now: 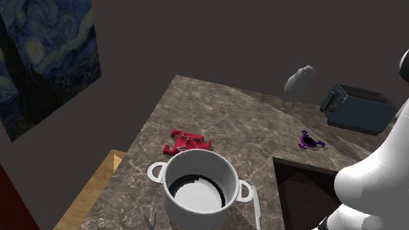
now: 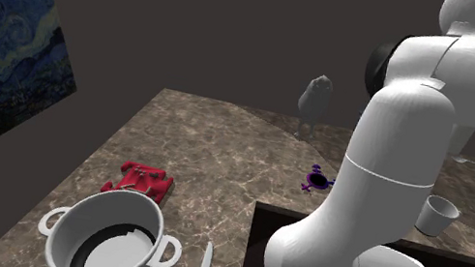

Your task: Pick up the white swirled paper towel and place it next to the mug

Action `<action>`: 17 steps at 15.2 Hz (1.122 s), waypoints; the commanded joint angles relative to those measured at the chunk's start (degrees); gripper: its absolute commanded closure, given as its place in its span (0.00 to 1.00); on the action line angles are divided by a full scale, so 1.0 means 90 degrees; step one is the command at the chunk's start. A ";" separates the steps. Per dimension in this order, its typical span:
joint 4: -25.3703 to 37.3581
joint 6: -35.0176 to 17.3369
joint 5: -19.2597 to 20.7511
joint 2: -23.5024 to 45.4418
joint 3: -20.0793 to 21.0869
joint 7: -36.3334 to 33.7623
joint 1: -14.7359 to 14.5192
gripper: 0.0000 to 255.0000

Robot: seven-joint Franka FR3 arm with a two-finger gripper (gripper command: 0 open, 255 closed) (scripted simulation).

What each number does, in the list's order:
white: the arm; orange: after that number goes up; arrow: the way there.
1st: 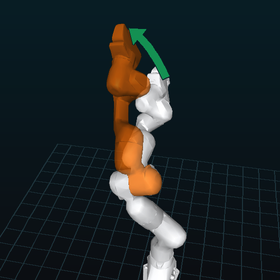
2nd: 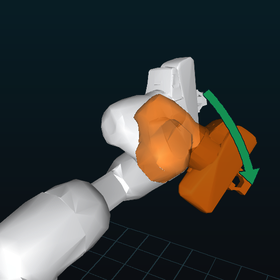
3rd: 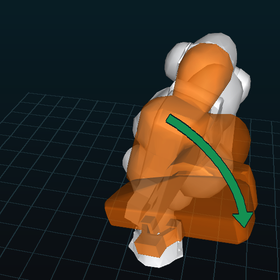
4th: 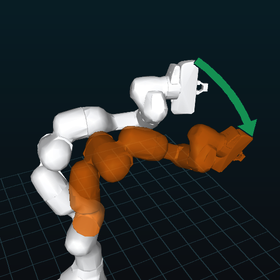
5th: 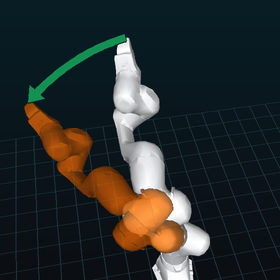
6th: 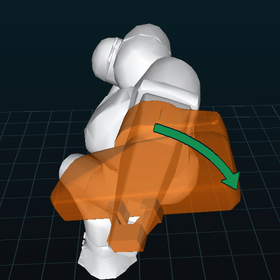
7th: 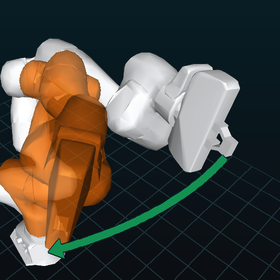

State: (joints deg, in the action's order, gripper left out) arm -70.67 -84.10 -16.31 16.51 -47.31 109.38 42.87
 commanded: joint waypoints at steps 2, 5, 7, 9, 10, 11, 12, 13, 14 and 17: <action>-0.0440 -0.0337 0.0112 -0.0140 -0.0005 -0.0016 -0.0147 1.00; -0.0849 -0.0654 0.0208 -0.0264 -0.0004 -0.0034 -0.0269 1.00; -0.1101 -0.0856 0.0260 -0.0333 -0.0003 -0.0043 -0.0336 1.00; -0.1339 -0.1053 0.0302 -0.0391 -0.0001 -0.0049 -0.0394 1.00; -0.1454 -0.1149 0.0320 -0.0416 0.0001 -0.0051 -0.0418 1.00; -0.1565 -0.1244 0.0336 -0.0439 0.0003 -0.0052 -0.0441 1.00; -0.1674 -0.1337 0.0350 -0.0460 0.0006 -0.0052 -0.0462 1.00; -0.1779 -0.1430 0.0362 -0.0478 0.0008 -0.0052 -0.0481 1.00; -0.1882 -0.1521 0.0372 -0.0494 0.0011 -0.0051 -0.0499 1.00; -0.2176 -0.1790 0.0390 -0.0529 0.0019 -0.0041 -0.0543 1.00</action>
State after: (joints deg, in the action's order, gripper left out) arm -89.15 -99.26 -12.95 12.01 -47.13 108.96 38.16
